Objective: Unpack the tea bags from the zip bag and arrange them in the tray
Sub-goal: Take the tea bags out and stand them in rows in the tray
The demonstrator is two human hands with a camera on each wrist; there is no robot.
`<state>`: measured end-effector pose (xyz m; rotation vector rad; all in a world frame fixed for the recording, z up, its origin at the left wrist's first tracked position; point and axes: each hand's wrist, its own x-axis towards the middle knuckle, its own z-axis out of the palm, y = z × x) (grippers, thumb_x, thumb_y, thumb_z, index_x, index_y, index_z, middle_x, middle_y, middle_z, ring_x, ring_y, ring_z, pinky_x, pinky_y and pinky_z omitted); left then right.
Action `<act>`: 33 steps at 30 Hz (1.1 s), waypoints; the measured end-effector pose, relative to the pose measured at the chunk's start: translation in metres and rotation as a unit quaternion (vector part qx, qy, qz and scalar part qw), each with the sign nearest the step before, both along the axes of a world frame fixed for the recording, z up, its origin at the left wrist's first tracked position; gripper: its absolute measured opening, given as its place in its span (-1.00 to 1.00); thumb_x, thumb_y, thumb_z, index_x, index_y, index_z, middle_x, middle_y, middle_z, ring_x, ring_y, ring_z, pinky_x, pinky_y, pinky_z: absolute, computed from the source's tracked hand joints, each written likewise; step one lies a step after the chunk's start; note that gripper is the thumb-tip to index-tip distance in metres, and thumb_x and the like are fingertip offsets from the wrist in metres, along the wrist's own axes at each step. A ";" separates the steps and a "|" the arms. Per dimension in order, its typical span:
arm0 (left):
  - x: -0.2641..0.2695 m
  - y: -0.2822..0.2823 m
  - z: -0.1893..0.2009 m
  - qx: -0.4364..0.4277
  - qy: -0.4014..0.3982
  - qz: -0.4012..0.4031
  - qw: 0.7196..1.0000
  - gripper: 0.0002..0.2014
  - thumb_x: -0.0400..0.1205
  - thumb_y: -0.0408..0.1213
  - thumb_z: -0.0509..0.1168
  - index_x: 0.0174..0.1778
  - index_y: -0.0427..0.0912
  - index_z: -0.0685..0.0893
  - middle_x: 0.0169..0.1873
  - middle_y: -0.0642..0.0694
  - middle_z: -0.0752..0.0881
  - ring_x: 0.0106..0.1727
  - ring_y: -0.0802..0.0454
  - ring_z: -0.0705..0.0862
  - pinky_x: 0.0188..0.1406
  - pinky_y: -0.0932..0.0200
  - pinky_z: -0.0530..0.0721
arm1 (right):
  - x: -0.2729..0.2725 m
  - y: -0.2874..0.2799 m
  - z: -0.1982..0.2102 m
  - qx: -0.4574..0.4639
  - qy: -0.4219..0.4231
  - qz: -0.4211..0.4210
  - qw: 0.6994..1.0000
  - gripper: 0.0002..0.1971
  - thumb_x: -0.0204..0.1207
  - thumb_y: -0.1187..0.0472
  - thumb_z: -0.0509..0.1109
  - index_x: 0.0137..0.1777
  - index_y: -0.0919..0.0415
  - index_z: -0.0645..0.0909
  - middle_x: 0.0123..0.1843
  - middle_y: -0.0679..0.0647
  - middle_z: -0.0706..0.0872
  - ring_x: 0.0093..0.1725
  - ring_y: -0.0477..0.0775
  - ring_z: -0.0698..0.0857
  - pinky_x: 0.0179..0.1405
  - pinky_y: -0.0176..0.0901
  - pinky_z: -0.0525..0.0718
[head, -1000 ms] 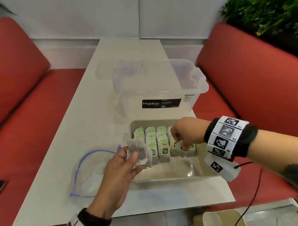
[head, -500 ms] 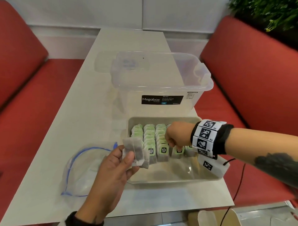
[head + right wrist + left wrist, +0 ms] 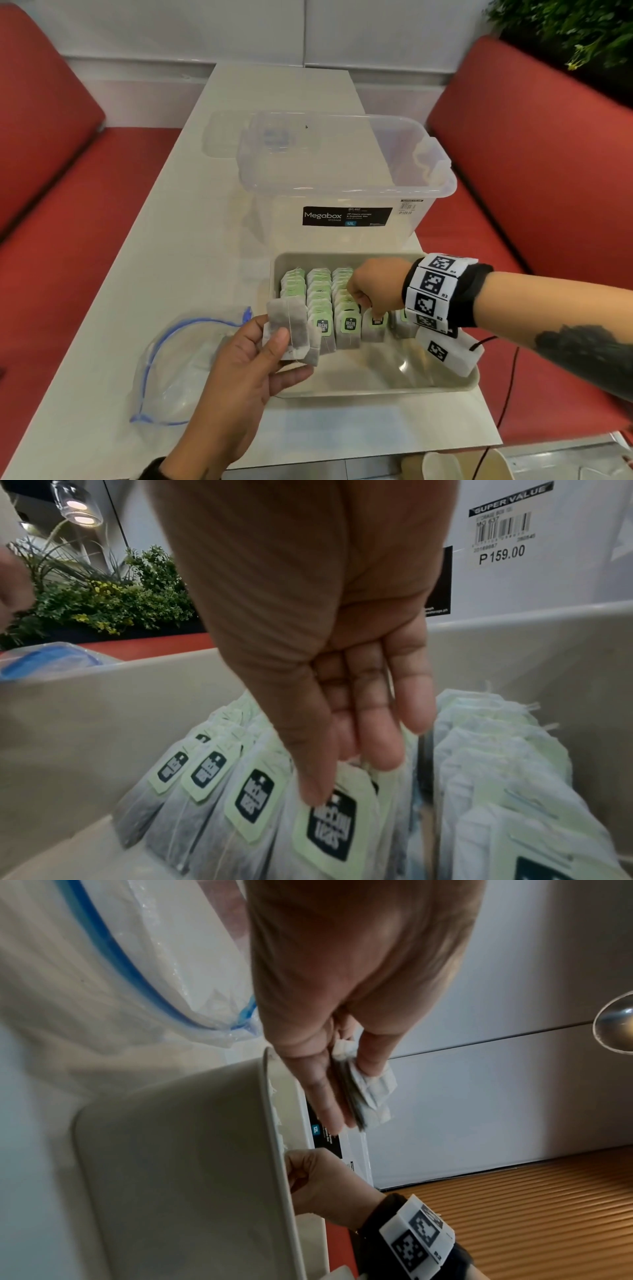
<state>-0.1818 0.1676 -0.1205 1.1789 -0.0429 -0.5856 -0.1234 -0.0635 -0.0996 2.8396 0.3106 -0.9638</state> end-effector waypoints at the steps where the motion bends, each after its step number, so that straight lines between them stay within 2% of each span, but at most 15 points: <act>1: 0.000 0.000 0.000 0.002 0.002 0.001 1.000 -0.69 0.42 -0.26 0.26 0.08 -0.14 0.65 -0.14 -0.10 0.82 -0.19 -0.01 0.80 -0.33 0.17 0.75 | 0.000 0.000 0.000 0.001 -0.003 -0.003 1.000 -0.76 0.31 0.25 0.57 -0.28 0.06 0.52 -0.33 -0.11 0.55 -0.23 -0.01 0.54 -0.45 -0.32 0.37; 5: 0.003 -0.002 0.000 0.016 0.004 0.014 1.000 -0.74 0.44 -0.28 0.29 0.05 -0.14 0.65 -0.20 -0.10 0.81 -0.28 0.01 0.78 -0.41 0.23 0.73 | -0.002 -0.003 0.010 0.007 -0.043 -0.024 0.999 -0.82 0.35 0.21 0.54 -0.21 0.08 0.55 -0.33 -0.10 0.54 -0.24 0.00 0.53 -0.44 -0.31 0.37; 8: 0.007 -0.006 -0.001 0.046 -0.011 0.031 0.998 -0.84 0.53 -0.39 0.30 0.01 -0.19 0.65 -0.26 -0.09 0.80 -0.33 0.04 0.77 -0.44 0.26 0.72 | -0.007 0.001 0.023 0.027 -0.115 -0.035 0.992 -0.92 0.50 0.15 0.40 -0.17 0.07 0.55 -0.23 -0.03 0.61 -0.18 0.04 0.55 -0.32 -0.22 0.41; 11: 0.009 -0.009 -0.001 0.097 -0.049 0.056 0.993 -0.85 0.54 -0.41 0.34 0.01 -0.21 0.64 -0.22 -0.17 0.78 -0.33 0.01 0.76 -0.45 0.26 0.71 | -0.019 0.013 0.042 0.174 -0.132 -0.099 0.971 -0.79 0.62 0.00 0.27 -0.20 0.07 0.50 -0.21 -0.01 0.70 -0.25 0.00 0.63 -0.23 -0.19 0.52; 13: 0.010 -0.011 0.000 0.133 -0.087 0.065 0.985 -0.85 0.52 -0.41 0.39 -0.02 -0.21 0.65 -0.23 -0.20 0.76 -0.35 -0.01 0.75 -0.47 0.25 0.71 | -0.029 0.028 0.053 0.308 -0.099 -0.156 0.933 -0.77 0.61 -0.04 0.28 -0.09 0.11 0.54 -0.21 0.00 0.74 -0.30 -0.03 0.71 -0.21 -0.16 0.64; 15: 0.010 -0.013 0.003 0.175 -0.129 0.066 0.974 -0.85 0.48 -0.39 0.45 -0.07 -0.18 0.67 -0.29 -0.18 0.76 -0.41 0.02 0.74 -0.46 0.20 0.74 | -0.038 0.039 0.055 0.392 -0.063 -0.198 0.896 -0.75 0.53 0.00 0.40 0.06 0.13 0.53 -0.22 0.01 0.73 -0.32 -0.01 0.73 -0.20 -0.06 0.70; 17: 0.009 -0.015 0.007 0.199 -0.158 0.064 0.965 -0.83 0.44 -0.38 0.49 -0.10 -0.15 0.69 -0.34 -0.13 0.77 -0.44 0.03 0.74 -0.46 0.17 0.75 | -0.041 0.043 0.050 0.421 -0.044 -0.203 0.883 -0.68 0.47 0.19 0.50 0.16 0.16 0.51 -0.30 -0.01 0.63 -0.38 0.00 0.67 -0.27 0.00 0.69; 20: 0.011 -0.013 0.011 0.187 -0.162 0.083 0.965 -0.89 0.53 -0.39 0.40 -0.09 -0.14 0.67 -0.32 -0.11 0.75 -0.45 0.09 0.74 -0.54 0.27 0.69 | -0.039 0.038 0.045 0.426 -0.061 -0.204 0.880 -0.77 0.52 0.33 0.42 0.15 0.17 0.57 -0.40 -0.04 0.50 -0.52 -0.14 0.52 -0.48 -0.25 0.53; 22: 0.014 -0.008 0.011 0.187 -0.167 0.095 0.963 -0.88 0.59 -0.37 0.32 -0.10 -0.03 0.67 -0.28 -0.06 0.75 -0.39 0.13 0.74 -0.51 0.28 0.69 | -0.040 0.034 0.045 0.460 -0.072 -0.243 0.851 -0.85 0.59 0.35 0.33 0.06 0.09 0.58 -0.34 0.03 0.55 -0.58 -0.21 0.50 -0.51 -0.30 0.49; 24: 0.017 0.001 0.007 0.211 -0.218 0.082 0.949 -0.80 0.59 -0.36 0.31 -0.19 0.09 0.70 -0.30 0.06 0.78 -0.30 0.18 0.74 -0.41 0.27 0.72 | -0.041 0.030 0.045 0.518 -0.068 -0.293 0.801 -0.83 0.64 0.38 0.23 0.00 0.08 0.54 -0.31 0.03 0.59 -0.59 -0.20 0.51 -0.51 -0.26 0.48; 26: 0.018 0.009 0.007 0.250 -0.317 0.052 0.913 -0.73 0.56 -0.40 0.36 -0.27 0.14 0.74 -0.19 0.23 0.77 -0.16 0.29 0.73 -0.23 0.33 0.70 | -0.043 0.028 0.045 0.568 -0.051 -0.324 0.755 -0.83 0.67 0.40 0.16 0.02 0.13 0.51 -0.32 0.03 0.59 -0.57 -0.15 0.51 -0.51 -0.25 0.47; 27: 0.018 0.011 0.009 0.262 -0.372 0.040 0.890 -0.73 0.53 -0.40 0.40 -0.29 0.15 0.76 -0.07 0.29 0.74 -0.05 0.35 0.70 -0.13 0.41 0.65 | -0.044 0.028 0.045 0.585 -0.037 -0.329 0.740 -0.83 0.68 0.41 0.14 0.03 0.15 0.50 -0.32 0.06 0.58 -0.57 -0.13 0.51 -0.51 -0.25 0.48; 30: 0.019 0.009 0.017 0.254 -0.475 0.002 0.842 -0.88 0.48 -0.24 0.42 -0.26 0.13 0.75 0.28 0.33 0.58 0.26 0.40 0.56 0.15 0.57 0.44 | -0.047 0.032 0.042 0.613 0.019 -0.326 0.719 -0.85 0.67 0.39 0.14 0.05 0.16 0.49 -0.32 0.18 0.51 -0.55 -0.08 0.50 -0.49 -0.26 0.49; 31: 0.019 0.006 0.019 0.243 -0.492 -0.004 0.836 -0.90 0.48 -0.22 0.40 -0.24 0.13 0.74 0.30 0.31 0.58 0.31 0.38 0.54 0.20 0.56 0.40 | -0.049 0.034 0.041 0.614 0.034 -0.321 0.720 -0.86 0.67 0.39 0.15 0.05 0.16 0.48 -0.32 0.20 0.50 -0.55 -0.07 0.51 -0.48 -0.27 0.50; 33: 0.019 0.002 0.024 0.219 -0.509 -0.004 0.832 -0.89 0.49 -0.23 0.40 -0.21 0.12 0.73 0.18 0.27 0.67 0.28 0.34 0.58 0.20 0.53 0.43 | -0.052 0.039 0.042 0.606 0.056 -0.310 0.730 -0.85 0.66 0.42 0.16 0.04 0.16 0.47 -0.33 0.21 0.53 -0.55 -0.08 0.54 -0.46 -0.27 0.51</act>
